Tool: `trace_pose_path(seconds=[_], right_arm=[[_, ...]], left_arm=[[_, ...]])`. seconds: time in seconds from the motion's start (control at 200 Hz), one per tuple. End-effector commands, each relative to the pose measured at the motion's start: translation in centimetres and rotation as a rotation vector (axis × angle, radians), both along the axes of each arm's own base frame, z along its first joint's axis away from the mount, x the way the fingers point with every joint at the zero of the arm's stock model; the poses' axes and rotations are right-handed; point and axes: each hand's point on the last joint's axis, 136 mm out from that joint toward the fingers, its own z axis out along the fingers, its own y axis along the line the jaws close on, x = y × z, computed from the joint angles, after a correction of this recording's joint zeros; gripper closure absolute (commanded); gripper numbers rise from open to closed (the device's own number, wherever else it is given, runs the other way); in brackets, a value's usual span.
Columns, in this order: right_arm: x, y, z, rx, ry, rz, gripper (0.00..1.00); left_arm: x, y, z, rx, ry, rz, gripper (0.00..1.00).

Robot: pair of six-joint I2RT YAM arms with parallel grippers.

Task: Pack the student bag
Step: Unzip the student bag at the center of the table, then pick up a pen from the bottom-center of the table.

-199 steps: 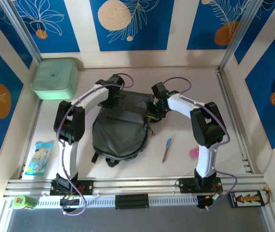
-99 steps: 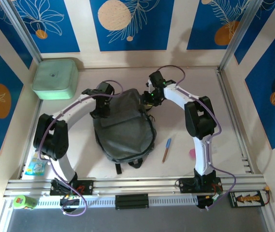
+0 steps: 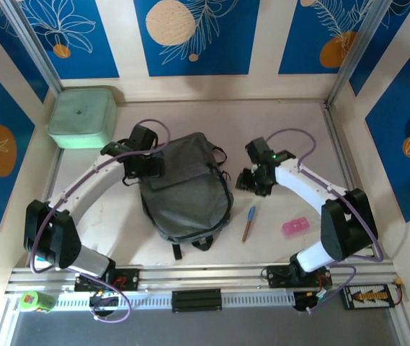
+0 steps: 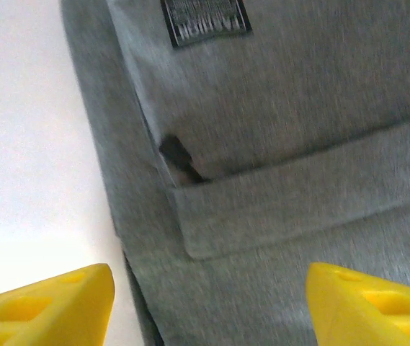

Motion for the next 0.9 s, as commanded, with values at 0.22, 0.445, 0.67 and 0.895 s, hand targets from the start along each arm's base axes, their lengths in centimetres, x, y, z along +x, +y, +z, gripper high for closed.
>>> trace_pose_path(seconds=[0.22, 0.445, 0.67, 0.895], right_arm=[[-9.8, -0.7, -4.2, -0.139, 0.236, -0.079, 0.54], [-9.7, 0.3, -6.0, -0.132, 0.235, -0.047, 0.72], [-9.1, -0.2, -6.9, -0.186, 0.228, -0.044, 0.83], [-6.7, -1.0, -5.1, -0.236, 0.118, -0.031, 0.95]], left_arm=[[-2.0, -3.2, -1.8, -0.165, 0.022, -0.067, 0.06], [-2.1, -4.4, -2.0, -0.22, 0.002, -0.125, 0.0], [-2.8, -5.7, -3.3, -0.286, 0.028, -0.14, 0.0], [-4.0, -7.5, -6.1, -0.372, 0.048, -0.118, 0.0]])
